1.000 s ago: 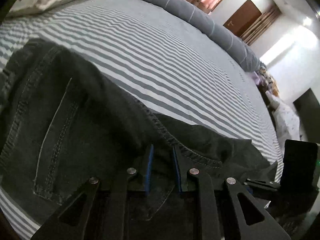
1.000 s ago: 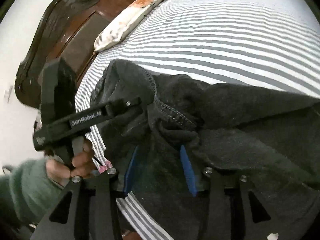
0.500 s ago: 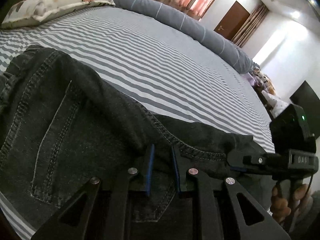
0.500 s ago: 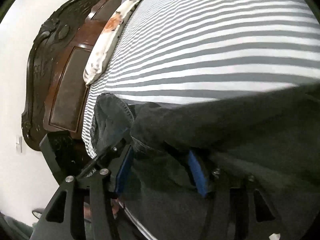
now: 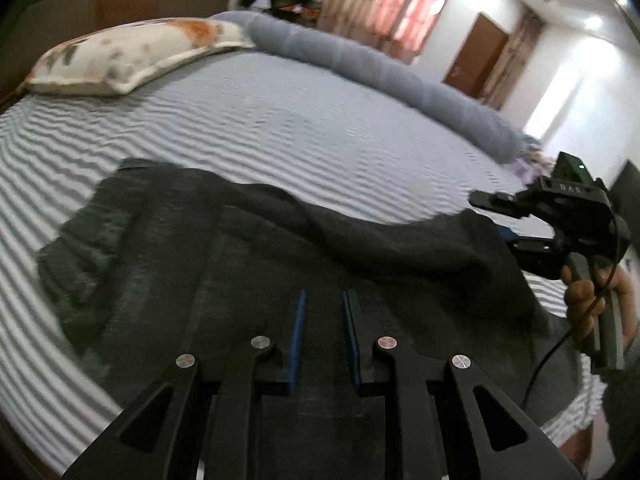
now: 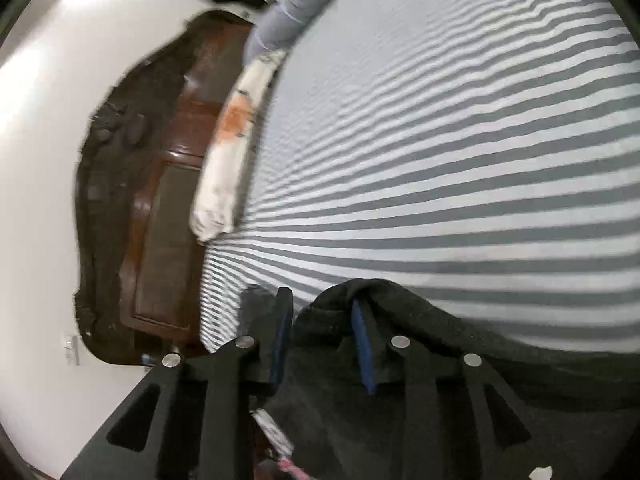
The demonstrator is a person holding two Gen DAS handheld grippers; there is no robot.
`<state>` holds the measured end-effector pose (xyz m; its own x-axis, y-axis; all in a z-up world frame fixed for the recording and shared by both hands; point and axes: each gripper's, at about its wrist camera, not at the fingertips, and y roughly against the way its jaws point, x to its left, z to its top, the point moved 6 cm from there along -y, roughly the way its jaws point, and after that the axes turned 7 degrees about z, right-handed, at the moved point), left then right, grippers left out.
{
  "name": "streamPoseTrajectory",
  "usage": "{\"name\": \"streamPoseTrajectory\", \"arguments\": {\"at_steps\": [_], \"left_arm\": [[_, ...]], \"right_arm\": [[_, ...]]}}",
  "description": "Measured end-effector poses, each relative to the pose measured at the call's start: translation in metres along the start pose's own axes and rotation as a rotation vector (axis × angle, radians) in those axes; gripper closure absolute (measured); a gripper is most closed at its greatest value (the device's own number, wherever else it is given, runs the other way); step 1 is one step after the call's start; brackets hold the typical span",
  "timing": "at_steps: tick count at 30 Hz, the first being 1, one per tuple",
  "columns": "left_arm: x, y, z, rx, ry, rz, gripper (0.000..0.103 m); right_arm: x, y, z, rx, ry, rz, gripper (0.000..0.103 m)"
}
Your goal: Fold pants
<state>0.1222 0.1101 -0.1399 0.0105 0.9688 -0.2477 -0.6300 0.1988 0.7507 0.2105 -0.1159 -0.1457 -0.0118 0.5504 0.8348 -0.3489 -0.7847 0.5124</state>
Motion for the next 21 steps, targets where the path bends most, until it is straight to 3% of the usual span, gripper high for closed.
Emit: {"name": "streamPoseTrajectory", "arguments": {"at_steps": [1,3,5,8,12,14,15,18,21], "left_arm": [[0.004,-0.002,-0.001,0.017,0.007,0.009,0.083],[0.01,-0.005,-0.006,0.064,0.007,0.039,0.083],[0.011,-0.003,-0.009,0.086,0.003,0.026,0.083],[-0.001,0.011,-0.008,0.054,-0.046,-0.015,0.082],[-0.042,0.027,-0.015,0.043,-0.177,-0.165,0.075],[-0.062,0.02,-0.03,0.11,-0.283,-0.193,0.073],[-0.066,0.015,-0.037,0.147,-0.306,-0.194,0.073],[-0.061,-0.015,-0.061,0.317,-0.342,-0.123,0.073],[-0.056,-0.012,-0.061,0.341,-0.329,-0.144,0.073]], "right_arm": [[-0.002,-0.003,0.001,0.006,0.005,-0.022,0.071],[-0.005,-0.006,-0.001,0.046,-0.013,0.005,0.059],[-0.004,-0.01,-0.008,0.096,-0.008,0.017,0.052],[-0.006,-0.014,-0.019,0.151,0.041,-0.012,0.052],[-0.007,-0.013,-0.01,0.138,0.032,0.012,0.071],[-0.003,-0.008,0.002,0.098,0.051,0.015,0.081],[-0.001,-0.005,0.011,0.064,0.06,0.004,0.088],[-0.007,-0.002,0.028,0.023,0.048,-0.023,0.096],[-0.016,-0.012,0.033,0.041,0.057,-0.084,0.097]]}}
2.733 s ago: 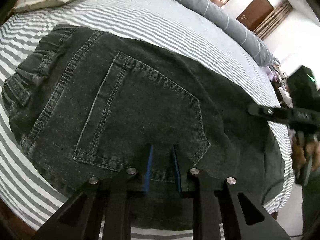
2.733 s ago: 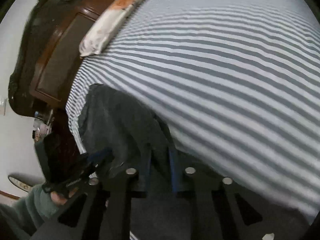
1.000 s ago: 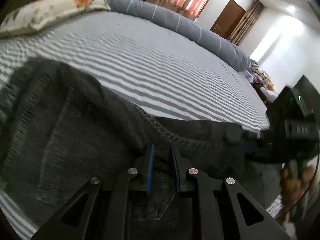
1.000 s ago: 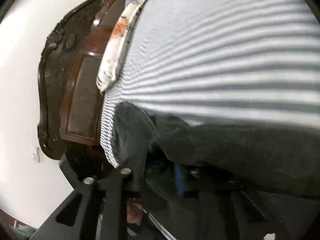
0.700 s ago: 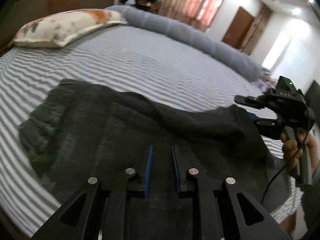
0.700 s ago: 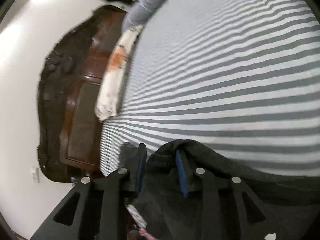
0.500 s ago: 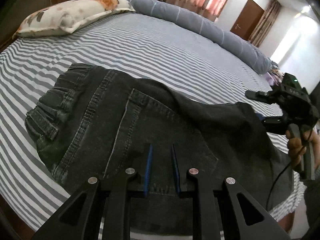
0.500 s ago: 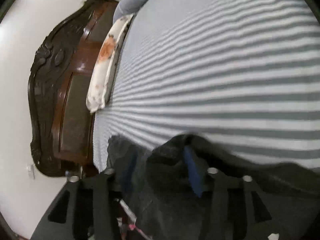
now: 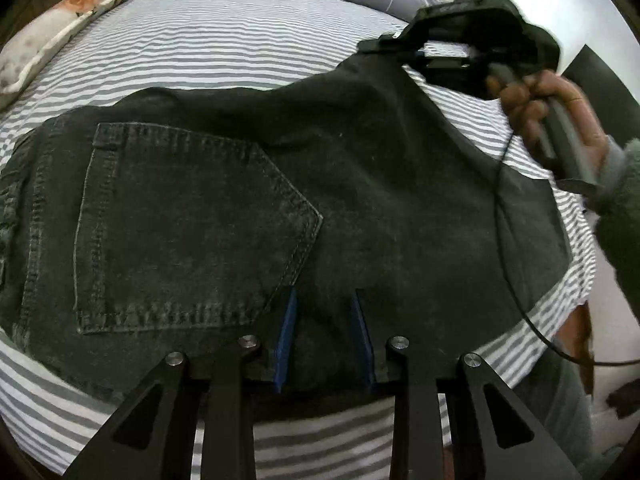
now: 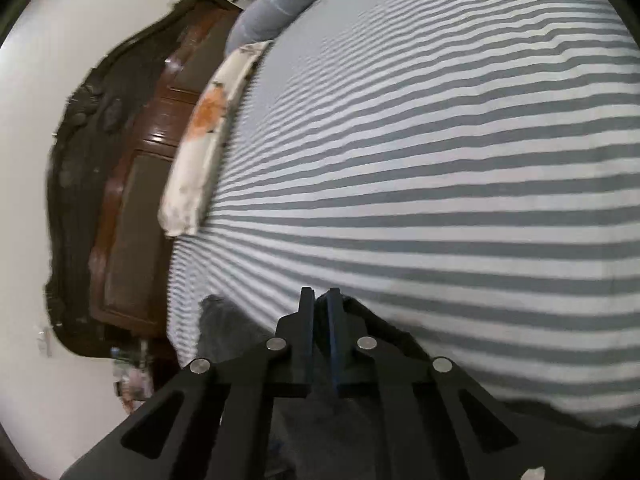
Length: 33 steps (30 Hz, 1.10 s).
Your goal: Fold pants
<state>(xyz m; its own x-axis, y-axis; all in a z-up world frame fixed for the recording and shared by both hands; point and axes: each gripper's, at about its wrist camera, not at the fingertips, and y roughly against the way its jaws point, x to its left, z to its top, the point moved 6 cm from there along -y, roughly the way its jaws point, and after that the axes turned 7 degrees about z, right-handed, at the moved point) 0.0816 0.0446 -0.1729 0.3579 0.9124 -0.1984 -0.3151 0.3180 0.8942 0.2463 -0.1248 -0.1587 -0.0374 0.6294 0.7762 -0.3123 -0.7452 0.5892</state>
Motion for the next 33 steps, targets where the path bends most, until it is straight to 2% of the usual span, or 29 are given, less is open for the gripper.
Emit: {"name": "streamPoseTrajectory", "arguments": {"at_steps": [4,6,9,10,13,15,16,18,20,22,23,24,25,29,31,32,33], "left_arm": [[-0.001,0.002,-0.014,0.008,-0.059,0.027,0.073],[0.0,0.004,-0.017,0.005,-0.054,0.018,0.073],[0.001,0.006,-0.016,-0.003,-0.041,0.008,0.073],[0.004,0.008,-0.012,-0.009,-0.041,0.008,0.073],[0.006,0.022,-0.003,-0.085,-0.033,0.014,0.073],[0.005,0.033,0.008,-0.161,-0.022,0.028,0.073],[0.005,0.034,0.012,-0.168,-0.013,0.019,0.072],[0.004,0.029,0.013,-0.135,0.007,-0.011,0.071],[0.003,0.014,0.005,-0.054,-0.007,-0.011,0.071],[0.001,0.004,-0.004,-0.007,-0.05,0.019,0.071],[-0.001,0.005,-0.007,-0.013,-0.08,0.038,0.071],[-0.002,0.006,-0.007,-0.015,-0.085,0.036,0.07],[-0.002,0.005,-0.008,-0.007,-0.081,0.029,0.069],[0.004,0.004,-0.008,0.01,-0.047,-0.004,0.069],[0.006,0.007,-0.007,0.008,-0.033,-0.012,0.069],[0.007,0.01,-0.005,-0.007,-0.027,-0.007,0.069],[0.008,0.014,-0.002,-0.024,-0.028,-0.004,0.069]], "right_arm": [[-0.005,-0.003,0.003,-0.001,0.023,-0.065,0.093],[-0.001,0.007,0.005,-0.035,0.073,-0.127,0.091],[0.014,0.025,0.004,-0.085,0.131,-0.133,0.083],[0.023,0.03,0.0,-0.087,0.162,-0.112,0.082],[0.049,0.027,-0.021,-0.026,0.251,-0.05,0.079],[0.062,0.013,-0.047,0.051,0.31,-0.012,0.079],[0.065,0.005,-0.056,0.085,0.323,-0.002,0.079],[0.066,-0.019,-0.077,0.154,0.365,-0.026,0.079],[0.058,-0.039,-0.084,0.175,0.39,-0.128,0.079],[0.046,-0.049,-0.079,0.152,0.392,-0.238,0.086],[0.037,-0.052,-0.071,0.122,0.379,-0.282,0.094],[0.034,-0.052,-0.067,0.108,0.359,-0.285,0.102],[0.029,-0.051,-0.062,0.1,0.342,-0.288,0.103],[0.017,-0.038,-0.053,0.077,0.288,-0.265,0.103],[0.02,-0.026,-0.054,0.037,0.287,-0.261,0.102],[0.021,-0.015,-0.054,0.0,0.302,-0.278,0.091],[0.022,-0.008,-0.052,-0.025,0.298,-0.272,0.083]]}}
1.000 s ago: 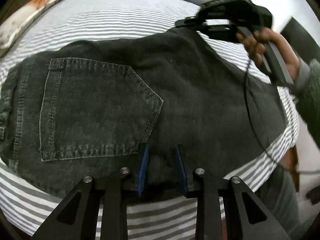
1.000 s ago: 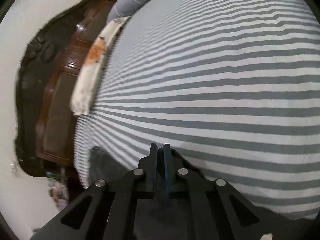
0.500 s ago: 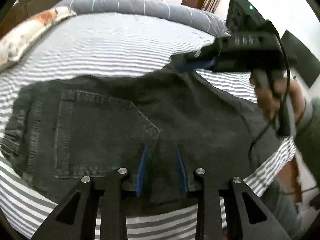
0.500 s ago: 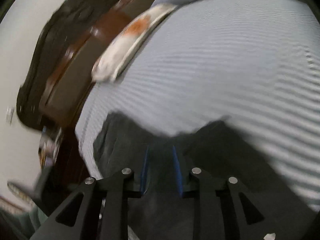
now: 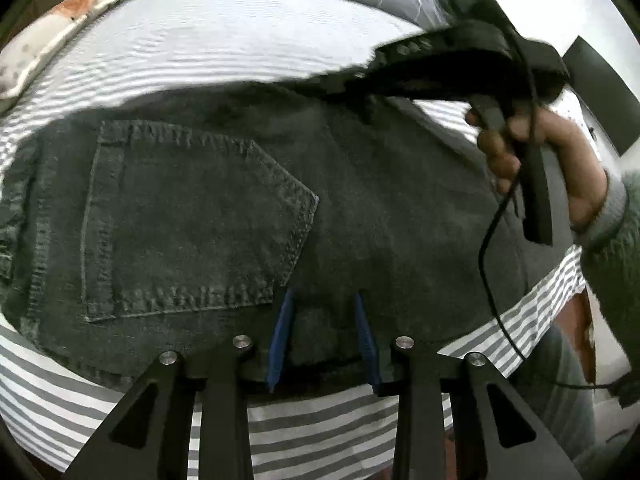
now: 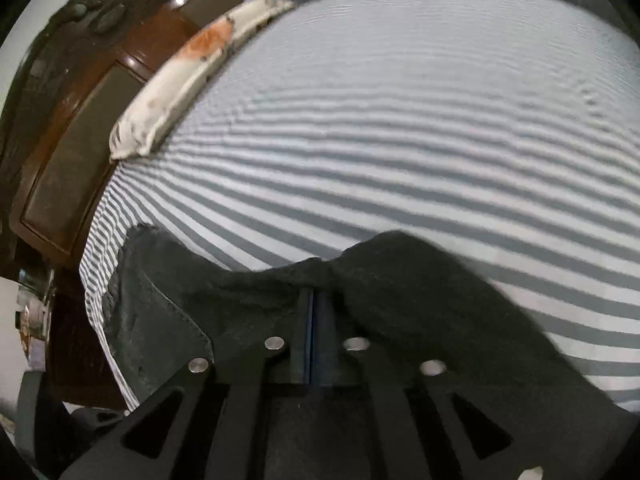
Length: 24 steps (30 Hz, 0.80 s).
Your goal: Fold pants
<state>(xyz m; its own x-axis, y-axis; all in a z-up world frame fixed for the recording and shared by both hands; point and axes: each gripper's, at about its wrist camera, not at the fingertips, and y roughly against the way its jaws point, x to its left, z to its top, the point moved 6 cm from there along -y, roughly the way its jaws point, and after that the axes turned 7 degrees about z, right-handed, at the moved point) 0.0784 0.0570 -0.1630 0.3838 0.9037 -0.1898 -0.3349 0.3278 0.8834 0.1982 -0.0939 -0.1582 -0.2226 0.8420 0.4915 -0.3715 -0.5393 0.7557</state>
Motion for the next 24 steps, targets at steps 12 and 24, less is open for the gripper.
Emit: {"name": "streamPoseTrajectory", "arguments": {"at_steps": [12,24], "left_arm": [[-0.015,-0.01,-0.006,0.054,-0.1,0.042,0.064],[-0.021,-0.005,-0.002,-0.002,-0.081,0.118,0.064]], "right_arm": [[-0.03,0.004,0.005,0.008,-0.017,-0.129,0.065],[-0.109,0.126,-0.138,-0.103,-0.225,-0.112,0.056]]}}
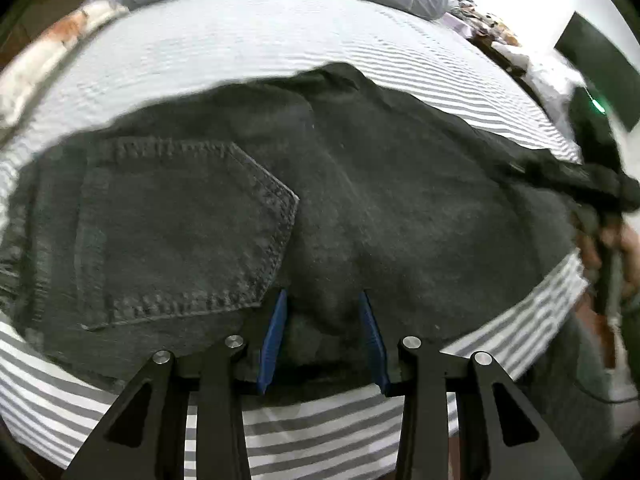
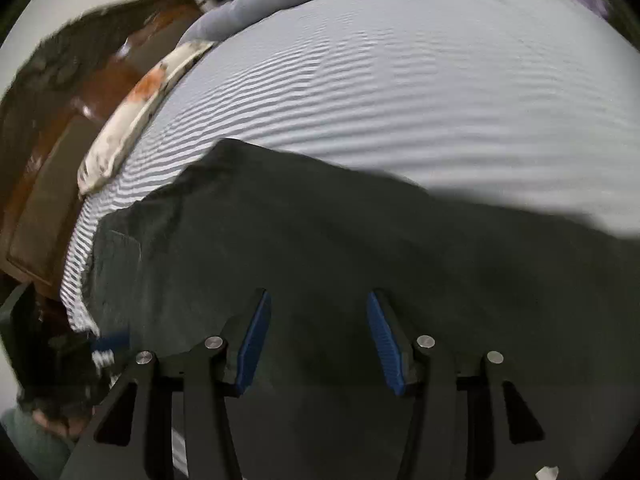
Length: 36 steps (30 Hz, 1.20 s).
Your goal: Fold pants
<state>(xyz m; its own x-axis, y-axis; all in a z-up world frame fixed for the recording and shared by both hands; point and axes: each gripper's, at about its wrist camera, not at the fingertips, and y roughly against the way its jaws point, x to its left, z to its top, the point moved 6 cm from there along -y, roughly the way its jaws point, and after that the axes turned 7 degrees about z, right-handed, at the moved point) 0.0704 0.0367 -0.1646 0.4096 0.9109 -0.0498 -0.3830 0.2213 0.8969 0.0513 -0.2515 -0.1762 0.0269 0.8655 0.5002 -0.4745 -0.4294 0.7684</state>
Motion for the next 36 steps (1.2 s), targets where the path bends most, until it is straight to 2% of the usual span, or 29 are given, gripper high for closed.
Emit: {"name": "streamPoseTrajectory", "arguments": {"at_steps": [2,4,8,10,13,15,19,22,25,28,30,36], "left_arm": [[-0.008,0.01,0.003,-0.051,-0.024,0.048,0.064],[-0.019,0.02,0.004,-0.098,-0.033,0.057,0.064],[-0.057,0.032,0.008,-0.144,-0.042,0.051,0.064],[-0.085,0.03,0.009,-0.135,-0.049,-0.003,0.064],[-0.131,0.017,0.012,-0.106,-0.089,-0.047,0.064],[-0.158,0.009,0.016,-0.081,-0.116,-0.07,0.064],[-0.217,-0.004,0.027,-0.063,-0.202,-0.095,0.064],[-0.256,-0.009,0.033,-0.055,-0.259,-0.123,0.064],[-0.289,-0.016,0.042,-0.043,-0.301,-0.15,0.064],[-0.322,-0.024,0.053,-0.034,-0.332,-0.167,0.064],[-0.337,-0.029,0.059,-0.026,-0.338,-0.175,0.064],[-0.372,-0.046,0.083,-0.006,-0.327,-0.21,0.064]], "right_arm": [[-0.022,0.023,-0.012,-0.025,-0.044,-0.009,0.056],[-0.05,0.053,-0.024,-0.059,-0.089,-0.033,0.056],[-0.104,0.105,-0.049,-0.129,-0.195,-0.062,0.055],[-0.132,0.129,-0.064,-0.167,-0.264,-0.07,0.055],[-0.176,0.163,-0.086,-0.238,-0.373,-0.047,0.055],[-0.201,0.178,-0.098,-0.281,-0.442,-0.063,0.055],[-0.251,0.2,-0.118,-0.365,-0.585,-0.026,0.054],[-0.277,0.214,-0.126,-0.444,-0.649,0.053,0.054],[-0.291,0.227,-0.122,-0.484,-0.635,0.051,0.054],[-0.294,0.224,-0.11,-0.498,-0.623,0.091,0.054],[-0.296,0.223,-0.103,-0.516,-0.601,0.137,0.054],[-0.291,0.207,-0.081,-0.508,-0.52,0.192,0.06]]}}
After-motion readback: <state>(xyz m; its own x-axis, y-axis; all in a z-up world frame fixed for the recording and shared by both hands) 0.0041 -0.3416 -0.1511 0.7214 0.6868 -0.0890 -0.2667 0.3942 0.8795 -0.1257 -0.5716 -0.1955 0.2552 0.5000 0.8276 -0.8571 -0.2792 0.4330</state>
